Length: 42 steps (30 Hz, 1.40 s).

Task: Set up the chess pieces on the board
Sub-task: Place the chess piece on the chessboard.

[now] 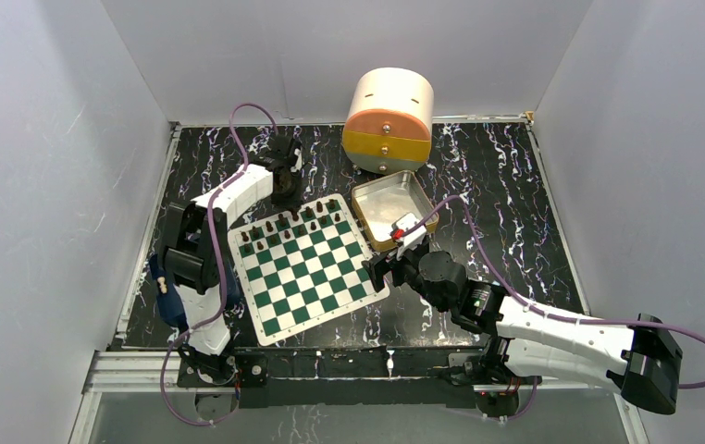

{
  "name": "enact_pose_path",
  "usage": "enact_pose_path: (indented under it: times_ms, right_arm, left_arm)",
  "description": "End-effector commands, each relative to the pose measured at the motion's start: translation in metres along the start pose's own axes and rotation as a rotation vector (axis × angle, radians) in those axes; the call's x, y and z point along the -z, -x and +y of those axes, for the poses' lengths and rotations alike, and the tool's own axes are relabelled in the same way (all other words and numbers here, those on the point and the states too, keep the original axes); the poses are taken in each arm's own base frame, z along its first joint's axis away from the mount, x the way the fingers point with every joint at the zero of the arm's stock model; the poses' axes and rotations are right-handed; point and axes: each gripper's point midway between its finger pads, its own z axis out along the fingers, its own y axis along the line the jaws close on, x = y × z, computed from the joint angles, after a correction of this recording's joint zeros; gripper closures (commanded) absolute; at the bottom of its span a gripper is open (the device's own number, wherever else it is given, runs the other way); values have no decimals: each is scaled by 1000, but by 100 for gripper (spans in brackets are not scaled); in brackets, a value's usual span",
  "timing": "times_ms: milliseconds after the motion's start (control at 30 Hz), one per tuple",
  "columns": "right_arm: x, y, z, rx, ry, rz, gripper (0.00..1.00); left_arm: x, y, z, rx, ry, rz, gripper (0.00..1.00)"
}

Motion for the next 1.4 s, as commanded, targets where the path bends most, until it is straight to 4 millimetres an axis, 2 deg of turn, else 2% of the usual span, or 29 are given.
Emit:
enact_pose_path:
  times_ms: [0, 267, 567, 700, 833, 1000, 1100, 1267, 1367]
  right_arm:
    - [2, 24, 3, -29, 7, -71, 1]
    - [2, 24, 2, -28, 5, -69, 1]
    - [2, 22, 3, -37, 7, -67, 1]
    - [3, 22, 3, -46, 9, -68, 1]
    - [2, 23, 1, -82, -12, -75, 1]
    - [-6, 24, 8, -184, -14, -56, 1]
    - [-10, 20, 15, -256, -7, -19, 1]
    - [-19, 10, 19, -345, -39, 32, 1]
    - [-24, 14, 29, -367, -15, 60, 1]
  left_arm:
    - [-1, -4, 2, -11, 1, 12, 88]
    - [-5, -11, 6, -15, 18, 28, 84]
    - [-5, -12, 5, -22, 9, 40, 69]
    - [-4, -13, 2, -20, -7, 45, 65]
    - [4, -5, 1, -15, -8, 28, 61]
    - [32, 15, -11, 12, -72, -31, 56]
    - [59, 30, -14, 27, -99, -100, 53]
    - [114, 50, -18, 36, -150, -222, 50]
    - [151, 54, -17, 49, -183, -293, 49]
